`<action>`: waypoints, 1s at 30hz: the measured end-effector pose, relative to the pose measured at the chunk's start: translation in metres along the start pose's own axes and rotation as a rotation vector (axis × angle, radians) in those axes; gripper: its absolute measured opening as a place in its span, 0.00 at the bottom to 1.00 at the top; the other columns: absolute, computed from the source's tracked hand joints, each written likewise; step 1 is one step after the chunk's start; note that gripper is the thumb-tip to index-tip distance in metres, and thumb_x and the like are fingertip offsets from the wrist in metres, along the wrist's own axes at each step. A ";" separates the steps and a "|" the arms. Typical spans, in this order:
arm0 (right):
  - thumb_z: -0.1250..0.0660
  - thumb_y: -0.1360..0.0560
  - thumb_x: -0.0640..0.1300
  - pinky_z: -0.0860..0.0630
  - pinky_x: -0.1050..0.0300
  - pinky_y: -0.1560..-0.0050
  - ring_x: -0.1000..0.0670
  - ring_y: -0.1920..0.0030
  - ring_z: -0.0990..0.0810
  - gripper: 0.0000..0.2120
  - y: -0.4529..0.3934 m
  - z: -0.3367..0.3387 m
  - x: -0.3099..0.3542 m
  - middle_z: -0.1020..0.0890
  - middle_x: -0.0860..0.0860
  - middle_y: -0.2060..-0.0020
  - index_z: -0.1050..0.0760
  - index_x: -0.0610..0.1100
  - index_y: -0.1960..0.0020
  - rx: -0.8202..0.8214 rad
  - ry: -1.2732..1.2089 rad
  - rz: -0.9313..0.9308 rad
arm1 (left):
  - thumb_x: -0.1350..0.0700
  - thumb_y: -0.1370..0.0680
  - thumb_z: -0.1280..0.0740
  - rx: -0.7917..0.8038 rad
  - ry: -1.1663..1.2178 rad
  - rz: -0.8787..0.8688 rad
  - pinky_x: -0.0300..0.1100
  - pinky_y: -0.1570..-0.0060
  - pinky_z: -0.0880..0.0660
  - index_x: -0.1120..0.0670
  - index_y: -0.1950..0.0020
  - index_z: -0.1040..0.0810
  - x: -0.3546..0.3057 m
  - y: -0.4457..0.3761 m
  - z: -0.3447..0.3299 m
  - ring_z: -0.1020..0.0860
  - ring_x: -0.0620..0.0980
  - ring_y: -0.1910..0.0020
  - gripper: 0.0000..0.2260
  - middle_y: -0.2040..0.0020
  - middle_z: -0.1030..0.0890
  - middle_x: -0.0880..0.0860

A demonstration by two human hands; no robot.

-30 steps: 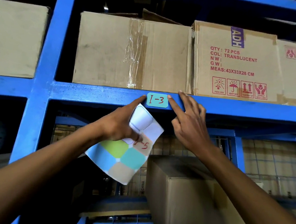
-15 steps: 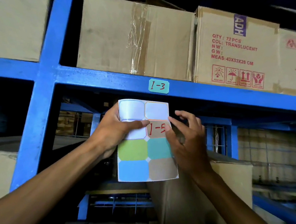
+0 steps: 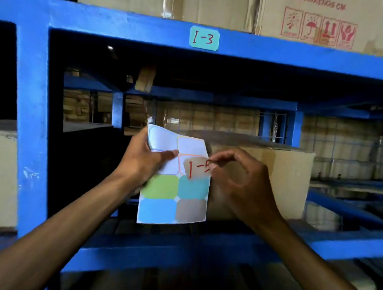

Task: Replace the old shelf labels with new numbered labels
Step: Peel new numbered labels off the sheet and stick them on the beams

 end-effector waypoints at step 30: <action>0.30 0.28 0.39 0.26 0.72 0.58 0.59 0.57 0.21 0.06 0.155 -0.036 -0.120 0.18 0.53 0.56 0.18 0.43 0.51 0.311 0.030 -0.387 | 0.56 0.24 0.32 0.571 -0.731 -0.179 0.20 0.56 0.38 0.32 0.28 0.59 0.169 0.175 -0.020 0.25 0.40 0.63 0.41 0.51 0.17 0.60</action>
Point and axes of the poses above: each hand's wrist, its own y-axis away from the middle knuckle, its own z-axis out of the back of the hand, x = y × z, the point moved 3 cm from there along -y, towards the middle knuckle
